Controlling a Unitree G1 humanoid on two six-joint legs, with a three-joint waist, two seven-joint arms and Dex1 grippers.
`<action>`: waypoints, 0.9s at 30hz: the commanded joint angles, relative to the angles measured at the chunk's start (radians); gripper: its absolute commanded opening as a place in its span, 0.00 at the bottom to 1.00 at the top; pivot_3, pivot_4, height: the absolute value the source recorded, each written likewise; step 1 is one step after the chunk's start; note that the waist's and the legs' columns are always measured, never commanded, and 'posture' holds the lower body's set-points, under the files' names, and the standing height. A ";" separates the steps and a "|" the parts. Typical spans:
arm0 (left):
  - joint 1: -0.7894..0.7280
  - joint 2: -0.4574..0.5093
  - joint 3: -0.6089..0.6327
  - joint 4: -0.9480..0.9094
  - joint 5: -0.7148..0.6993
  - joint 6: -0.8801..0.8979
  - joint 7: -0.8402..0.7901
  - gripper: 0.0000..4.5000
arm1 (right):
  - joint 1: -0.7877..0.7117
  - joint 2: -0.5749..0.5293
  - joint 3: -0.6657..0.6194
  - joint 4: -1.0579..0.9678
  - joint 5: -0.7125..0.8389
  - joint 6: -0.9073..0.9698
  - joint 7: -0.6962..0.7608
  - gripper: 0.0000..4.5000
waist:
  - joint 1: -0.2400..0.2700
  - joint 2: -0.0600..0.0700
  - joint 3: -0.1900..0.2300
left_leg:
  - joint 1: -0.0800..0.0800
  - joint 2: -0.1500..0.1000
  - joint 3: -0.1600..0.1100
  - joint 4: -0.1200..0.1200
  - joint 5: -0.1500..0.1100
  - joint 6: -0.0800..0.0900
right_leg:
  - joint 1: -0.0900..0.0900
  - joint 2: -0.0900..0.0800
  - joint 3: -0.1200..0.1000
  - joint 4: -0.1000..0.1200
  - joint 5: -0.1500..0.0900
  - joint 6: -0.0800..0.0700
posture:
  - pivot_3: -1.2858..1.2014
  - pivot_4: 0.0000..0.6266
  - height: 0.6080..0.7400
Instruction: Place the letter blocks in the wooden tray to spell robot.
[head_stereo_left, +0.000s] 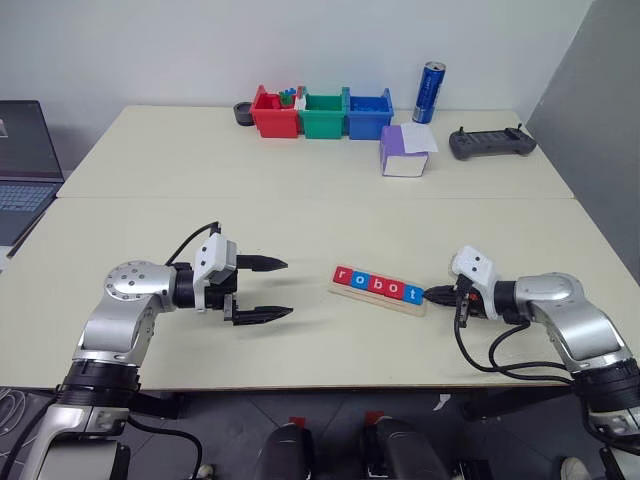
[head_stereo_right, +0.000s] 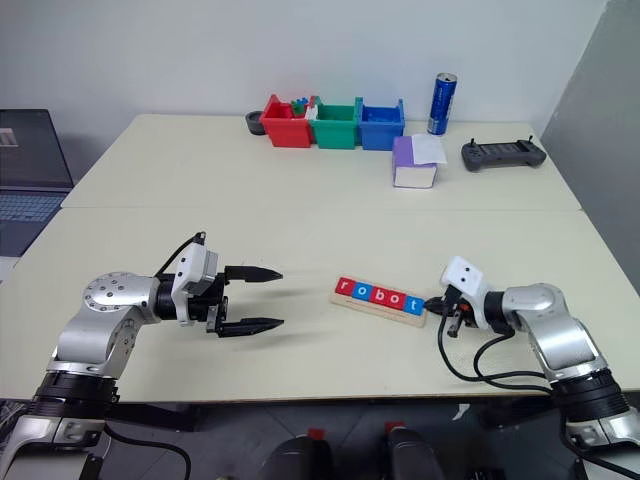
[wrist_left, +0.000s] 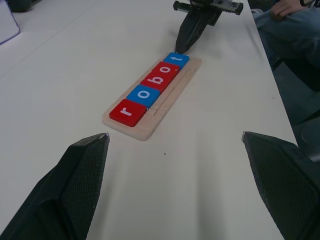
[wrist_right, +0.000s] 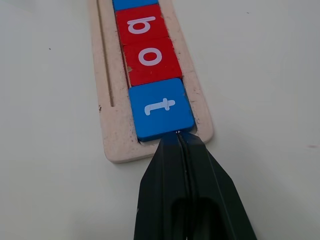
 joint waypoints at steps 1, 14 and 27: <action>-0.002 0.008 0.007 -0.014 -0.006 -0.012 -0.006 1.00 | -0.010 -0.012 -0.007 -0.036 0.011 0.001 -0.002 0.01 | 0.000 0.000 0.000 | 0.000 0.000 0.000 0.000 0.000 0.000 | 0.000 0.000 0.000 0.000 0.000 0.000 | 0.52 0.24 1.00; -0.003 0.003 0.000 -0.006 -0.001 -0.018 -0.007 1.00 | 0.100 -0.114 -0.032 -0.409 0.185 0.202 0.031 0.01 | 0.011 -0.001 0.000 | -0.001 0.000 -0.001 0.000 -0.002 0.003 | 0.000 0.000 -0.001 -0.001 0.000 0.000 | 0.52 0.24 1.00; -0.009 0.005 0.001 0.002 0.007 -0.021 -0.015 1.00 | 0.062 -0.042 0.078 -0.181 0.083 0.081 -0.043 0.01 | 0.016 -0.001 0.000 | -0.001 0.000 -0.001 0.000 -0.002 0.003 | 0.000 0.000 -0.001 -0.001 0.000 0.000 | 0.52 0.24 1.00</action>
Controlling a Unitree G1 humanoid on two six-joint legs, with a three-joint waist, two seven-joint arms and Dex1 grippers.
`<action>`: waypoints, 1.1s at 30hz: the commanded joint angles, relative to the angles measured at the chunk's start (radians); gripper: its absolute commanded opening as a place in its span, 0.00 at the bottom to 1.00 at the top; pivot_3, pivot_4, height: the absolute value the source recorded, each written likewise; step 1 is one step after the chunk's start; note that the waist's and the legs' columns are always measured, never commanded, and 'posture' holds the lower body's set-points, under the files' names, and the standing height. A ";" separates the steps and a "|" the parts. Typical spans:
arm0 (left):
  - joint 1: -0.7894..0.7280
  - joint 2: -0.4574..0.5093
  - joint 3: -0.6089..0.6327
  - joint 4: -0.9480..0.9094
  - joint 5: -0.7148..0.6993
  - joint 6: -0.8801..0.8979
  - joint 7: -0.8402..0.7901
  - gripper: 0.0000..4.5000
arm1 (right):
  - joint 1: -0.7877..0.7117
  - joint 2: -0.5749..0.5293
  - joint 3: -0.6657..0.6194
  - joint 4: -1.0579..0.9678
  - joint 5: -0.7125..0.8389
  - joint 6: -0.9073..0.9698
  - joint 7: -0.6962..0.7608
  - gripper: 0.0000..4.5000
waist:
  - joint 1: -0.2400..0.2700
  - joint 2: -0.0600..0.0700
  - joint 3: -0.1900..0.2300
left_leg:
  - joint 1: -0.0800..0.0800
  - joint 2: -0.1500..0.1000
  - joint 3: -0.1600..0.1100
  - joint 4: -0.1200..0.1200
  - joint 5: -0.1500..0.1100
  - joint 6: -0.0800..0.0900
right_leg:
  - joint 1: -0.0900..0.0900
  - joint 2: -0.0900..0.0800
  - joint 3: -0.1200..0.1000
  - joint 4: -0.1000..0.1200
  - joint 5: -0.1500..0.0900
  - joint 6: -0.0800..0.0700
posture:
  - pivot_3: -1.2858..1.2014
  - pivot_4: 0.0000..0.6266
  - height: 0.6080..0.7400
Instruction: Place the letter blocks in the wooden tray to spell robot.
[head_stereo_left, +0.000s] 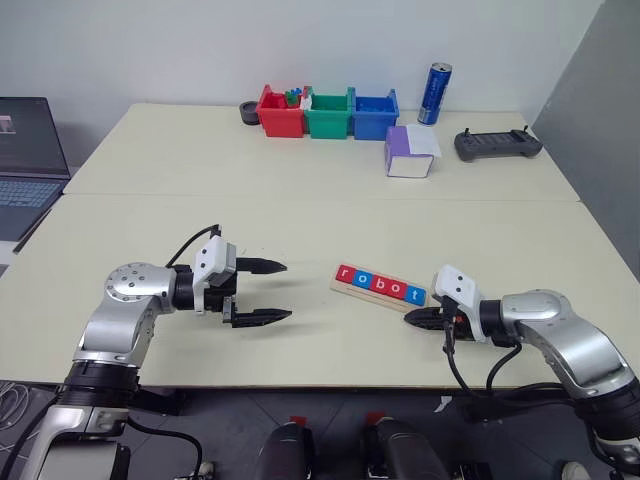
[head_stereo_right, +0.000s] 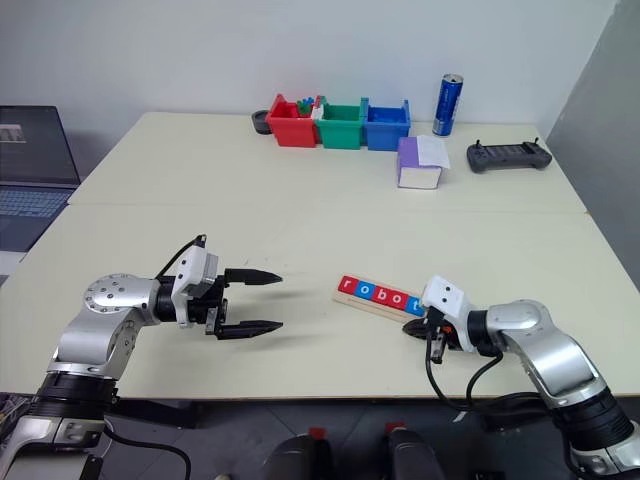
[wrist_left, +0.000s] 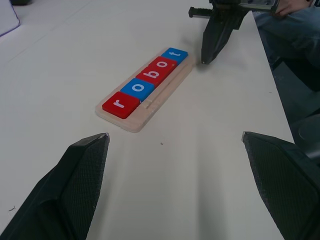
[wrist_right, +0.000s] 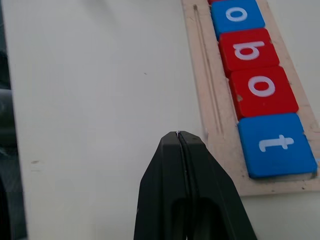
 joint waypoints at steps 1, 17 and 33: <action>-0.012 0.006 0.003 -0.016 0.000 -0.014 0.001 1.00 | -0.026 -0.012 0.001 0.066 -0.030 -0.069 0.017 0.01 | 0.000 0.000 0.000 | 0.000 0.000 0.000 0.000 0.000 0.000 | 0.000 0.000 0.000 0.000 0.000 0.000 | 0.52 0.24 1.00; 0.011 0.029 0.025 -0.044 -0.018 -0.001 0.004 1.00 | -0.033 -0.155 -0.128 0.013 0.148 -0.049 0.248 0.01 | 0.001 0.000 0.000 | 0.000 0.000 0.000 0.000 0.000 0.000 | 0.000 0.000 0.000 0.000 0.000 0.000 | 0.52 0.24 1.00; 0.035 0.170 0.175 -0.195 -0.146 0.205 0.061 1.00 | 0.129 -0.454 -0.546 0.312 0.267 -0.106 0.476 1.00 | 0.002 0.000 0.000 | 0.001 0.000 0.000 -0.001 0.000 0.000 | 0.000 0.000 0.000 -0.001 0.000 0.000 | 0.52 0.24 1.00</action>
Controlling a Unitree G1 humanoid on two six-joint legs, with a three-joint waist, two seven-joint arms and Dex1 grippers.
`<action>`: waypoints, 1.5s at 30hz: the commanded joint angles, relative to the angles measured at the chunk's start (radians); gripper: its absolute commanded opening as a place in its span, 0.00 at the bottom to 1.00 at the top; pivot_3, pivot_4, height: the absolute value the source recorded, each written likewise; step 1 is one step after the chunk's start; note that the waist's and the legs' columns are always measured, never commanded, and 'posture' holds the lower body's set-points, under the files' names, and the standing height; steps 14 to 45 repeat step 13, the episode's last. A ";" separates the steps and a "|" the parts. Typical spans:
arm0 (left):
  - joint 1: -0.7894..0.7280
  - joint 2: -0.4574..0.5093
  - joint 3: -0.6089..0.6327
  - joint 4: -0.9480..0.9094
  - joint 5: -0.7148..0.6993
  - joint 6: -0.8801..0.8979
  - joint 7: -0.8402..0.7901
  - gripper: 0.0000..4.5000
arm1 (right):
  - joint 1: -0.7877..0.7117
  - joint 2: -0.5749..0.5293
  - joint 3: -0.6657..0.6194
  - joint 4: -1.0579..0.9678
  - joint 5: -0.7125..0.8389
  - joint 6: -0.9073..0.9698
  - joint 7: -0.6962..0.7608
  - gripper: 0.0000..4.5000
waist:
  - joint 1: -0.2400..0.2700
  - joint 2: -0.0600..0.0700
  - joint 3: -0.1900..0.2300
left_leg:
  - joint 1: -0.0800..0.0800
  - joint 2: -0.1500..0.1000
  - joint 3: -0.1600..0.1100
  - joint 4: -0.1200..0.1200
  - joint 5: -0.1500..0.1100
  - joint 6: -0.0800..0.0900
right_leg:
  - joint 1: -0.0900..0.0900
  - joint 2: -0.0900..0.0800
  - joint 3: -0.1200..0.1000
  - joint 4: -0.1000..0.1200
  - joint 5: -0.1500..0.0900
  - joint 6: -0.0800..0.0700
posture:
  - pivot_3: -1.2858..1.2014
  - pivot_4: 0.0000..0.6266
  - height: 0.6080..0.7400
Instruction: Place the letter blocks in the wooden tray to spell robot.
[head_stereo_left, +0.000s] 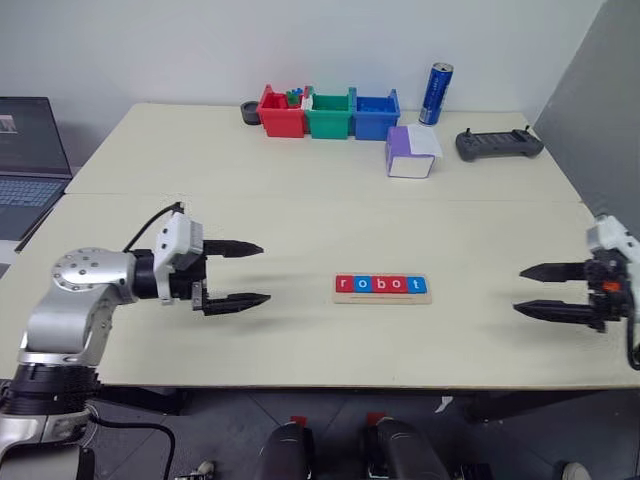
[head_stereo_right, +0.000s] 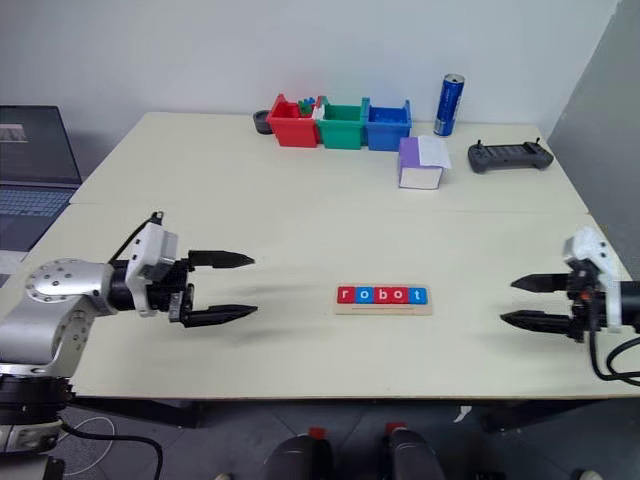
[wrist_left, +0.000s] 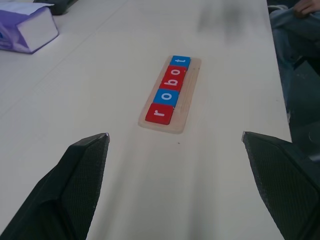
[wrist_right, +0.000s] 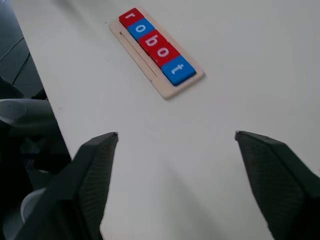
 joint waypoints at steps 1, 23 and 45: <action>0.001 0.019 0.052 -0.061 -0.058 0.061 0.023 1.00 | -0.025 -0.042 -0.034 0.097 -0.004 -0.081 0.082 1.00 | 0.000 0.000 0.000 | 0.000 0.000 0.000 0.000 0.000 0.000 | 0.000 0.000 0.000 0.000 0.000 0.000 | 0.52 0.24 1.00; 0.020 0.031 0.067 -0.127 -0.095 0.113 0.043 1.00 | -0.144 -0.055 0.030 0.288 -0.053 -0.212 0.142 1.00 | 0.000 0.000 0.000 | 0.000 0.000 0.000 0.000 0.000 0.000 | 0.000 0.000 0.000 0.000 0.000 0.000 | 0.52 0.24 1.00; 0.020 0.031 0.067 -0.127 -0.095 0.113 0.043 1.00 | -0.144 -0.055 0.030 0.288 -0.053 -0.212 0.142 1.00 | 0.000 0.000 0.000 | 0.000 0.000 0.000 0.000 0.000 0.000 | 0.000 0.000 0.000 0.000 0.000 0.000 | 0.52 0.24 1.00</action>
